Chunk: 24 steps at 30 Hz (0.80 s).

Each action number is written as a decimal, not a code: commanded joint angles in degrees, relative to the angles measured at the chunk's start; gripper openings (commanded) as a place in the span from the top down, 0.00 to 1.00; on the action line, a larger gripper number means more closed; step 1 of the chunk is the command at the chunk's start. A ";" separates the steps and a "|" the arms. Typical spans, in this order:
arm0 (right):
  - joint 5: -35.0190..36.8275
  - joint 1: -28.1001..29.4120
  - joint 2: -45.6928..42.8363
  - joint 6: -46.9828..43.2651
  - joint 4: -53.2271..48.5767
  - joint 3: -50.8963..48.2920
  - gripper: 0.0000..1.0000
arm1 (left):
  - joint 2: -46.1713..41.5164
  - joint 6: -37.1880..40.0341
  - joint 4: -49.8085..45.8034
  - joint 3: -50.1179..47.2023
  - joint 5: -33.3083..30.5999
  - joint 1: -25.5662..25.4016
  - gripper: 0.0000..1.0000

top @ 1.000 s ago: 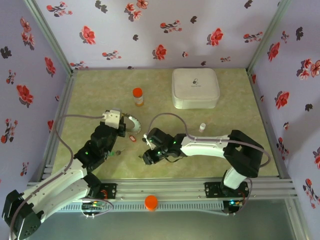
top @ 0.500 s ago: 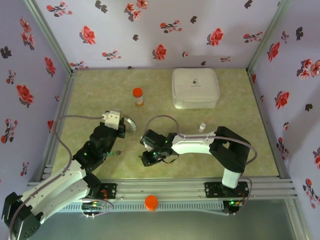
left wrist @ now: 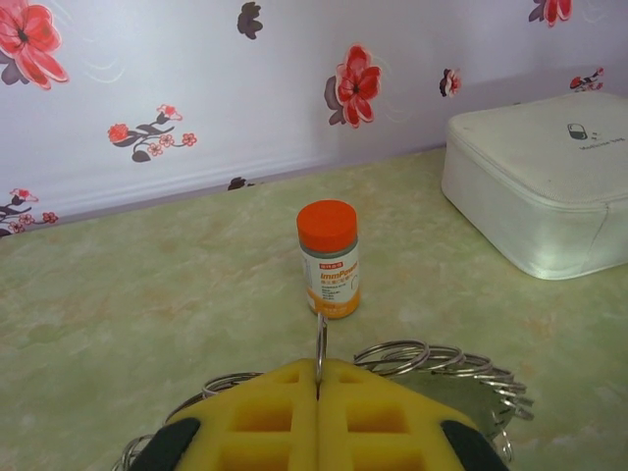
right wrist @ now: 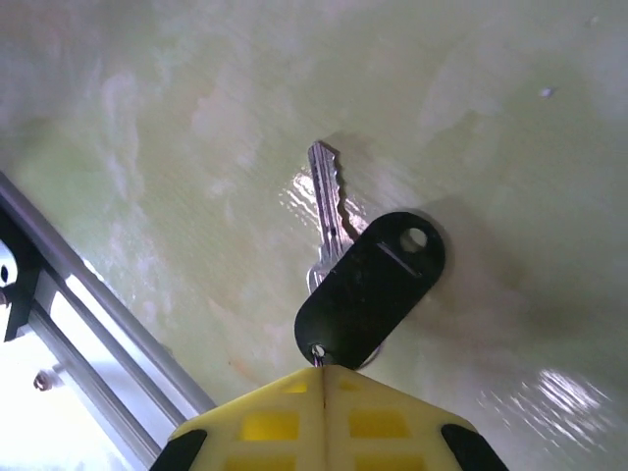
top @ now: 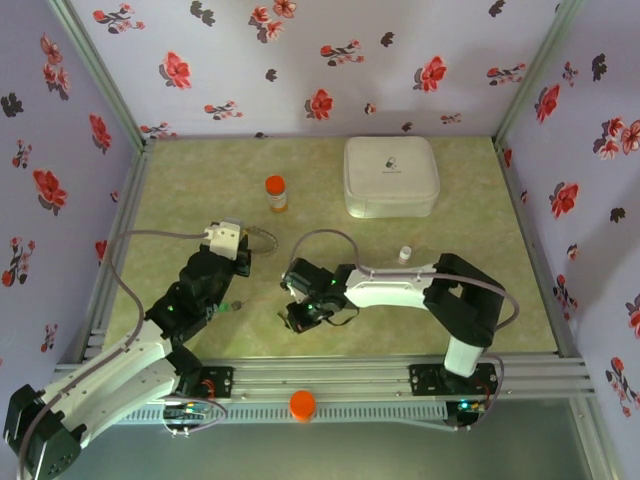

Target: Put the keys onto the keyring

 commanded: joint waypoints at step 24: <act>4.27 -14.10 -3.47 -14.56 -15.69 0.70 1.00 | 6.71 3.82 -4.43 5.51 11.83 0.38 1.00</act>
